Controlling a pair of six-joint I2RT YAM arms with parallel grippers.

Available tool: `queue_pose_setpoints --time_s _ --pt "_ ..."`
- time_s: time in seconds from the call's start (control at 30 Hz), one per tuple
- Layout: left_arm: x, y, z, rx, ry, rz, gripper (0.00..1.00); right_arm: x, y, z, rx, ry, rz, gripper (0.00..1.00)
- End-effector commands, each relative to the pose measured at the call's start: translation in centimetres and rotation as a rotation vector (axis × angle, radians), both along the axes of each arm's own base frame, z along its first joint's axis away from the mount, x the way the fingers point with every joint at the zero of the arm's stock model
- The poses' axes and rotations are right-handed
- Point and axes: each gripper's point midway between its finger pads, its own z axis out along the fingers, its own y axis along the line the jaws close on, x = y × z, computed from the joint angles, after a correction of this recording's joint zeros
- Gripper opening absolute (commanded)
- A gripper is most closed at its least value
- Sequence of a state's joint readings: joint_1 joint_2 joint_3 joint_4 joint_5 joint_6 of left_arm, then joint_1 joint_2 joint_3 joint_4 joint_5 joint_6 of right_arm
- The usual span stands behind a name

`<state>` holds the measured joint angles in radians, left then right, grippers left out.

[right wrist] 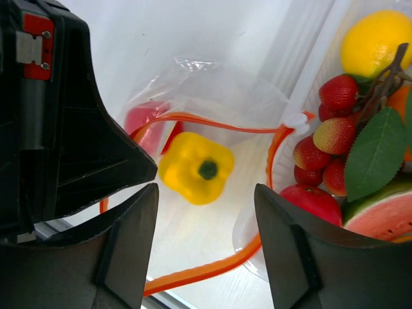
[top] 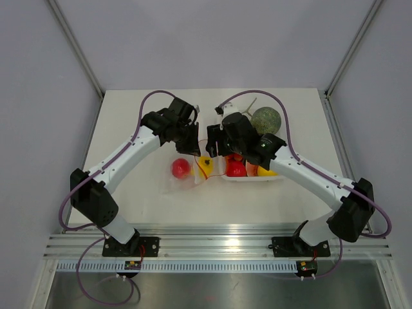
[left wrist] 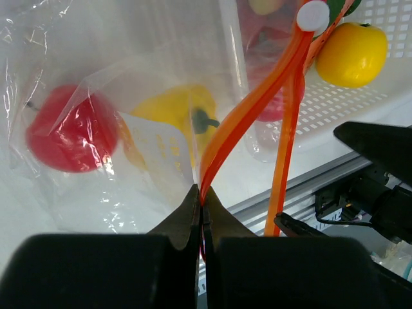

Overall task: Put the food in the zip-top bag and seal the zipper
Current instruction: Place the fake vegetable in the zipper food storage bag.

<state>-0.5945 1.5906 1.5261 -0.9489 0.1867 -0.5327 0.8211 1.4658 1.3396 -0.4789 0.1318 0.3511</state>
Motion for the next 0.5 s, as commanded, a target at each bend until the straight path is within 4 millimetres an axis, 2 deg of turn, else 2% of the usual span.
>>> queue_pose_setpoints --time_s 0.0,0.17,0.23,0.27,0.37,0.4,0.47 --pt "0.6 -0.8 4.1 -0.09 -0.098 -0.004 0.0 0.3 -1.4 3.2 0.007 -0.095 -0.054 0.69" --pt "0.8 -0.8 4.0 -0.091 -0.103 -0.002 0.0 -0.1 -5.4 5.3 -0.03 -0.174 -0.163 0.76" --pt "0.8 -0.7 3.9 -0.091 -0.1 0.002 0.0 0.0 -7.6 5.4 -0.07 -0.194 -0.243 0.79" --pt "0.8 -0.7 3.9 -0.093 -0.1 0.004 0.0 -0.1 -9.3 5.5 -0.103 -0.209 -0.301 0.79" --pt "0.8 -0.7 3.9 -0.097 -0.101 0.01 0.0 -0.4 -12.1 4.6 -0.144 -0.199 -0.389 0.79" --pt "0.8 -0.7 4.0 -0.1 -0.104 0.015 0.0 -0.3 -13.5 4.1 -0.155 -0.18 -0.438 0.79" --pt "0.9 -0.7 3.8 -0.097 -0.1 0.018 0.0 -0.6 -15.0 2.9 -0.153 -0.146 -0.475 0.79"
